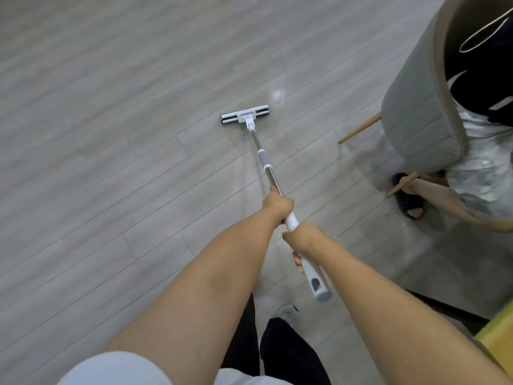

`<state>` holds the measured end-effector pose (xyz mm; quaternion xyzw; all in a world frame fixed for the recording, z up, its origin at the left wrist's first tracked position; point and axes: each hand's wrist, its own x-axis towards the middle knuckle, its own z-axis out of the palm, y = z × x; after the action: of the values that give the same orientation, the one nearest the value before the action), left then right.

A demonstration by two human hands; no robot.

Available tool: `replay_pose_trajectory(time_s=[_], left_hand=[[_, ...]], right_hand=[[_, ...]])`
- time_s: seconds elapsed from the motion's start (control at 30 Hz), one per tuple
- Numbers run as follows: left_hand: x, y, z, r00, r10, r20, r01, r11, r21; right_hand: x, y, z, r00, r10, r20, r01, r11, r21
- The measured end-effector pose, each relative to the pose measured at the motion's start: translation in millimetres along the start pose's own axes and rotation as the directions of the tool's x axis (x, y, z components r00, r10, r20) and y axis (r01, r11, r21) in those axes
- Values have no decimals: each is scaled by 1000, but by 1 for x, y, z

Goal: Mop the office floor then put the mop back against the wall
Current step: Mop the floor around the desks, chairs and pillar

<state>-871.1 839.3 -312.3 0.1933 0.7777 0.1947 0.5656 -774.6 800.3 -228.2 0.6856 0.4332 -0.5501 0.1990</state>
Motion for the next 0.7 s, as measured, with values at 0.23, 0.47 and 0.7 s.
replay_pose_trajectory(time_s=[0.23, 0.47, 0.7], left_hand=[[89, 43, -66, 1000, 17, -4, -17, 999, 52], [166, 98, -118, 1000, 19, 23, -20, 999, 25], [173, 86, -146, 1000, -14, 28, 12, 998, 60]], right_hand=[[54, -102, 2, 999, 27, 24, -28, 998, 61], [104, -194, -10, 999, 46, 9, -46, 997, 59], [108, -210, 17, 998, 2, 63, -3, 1000, 25]])
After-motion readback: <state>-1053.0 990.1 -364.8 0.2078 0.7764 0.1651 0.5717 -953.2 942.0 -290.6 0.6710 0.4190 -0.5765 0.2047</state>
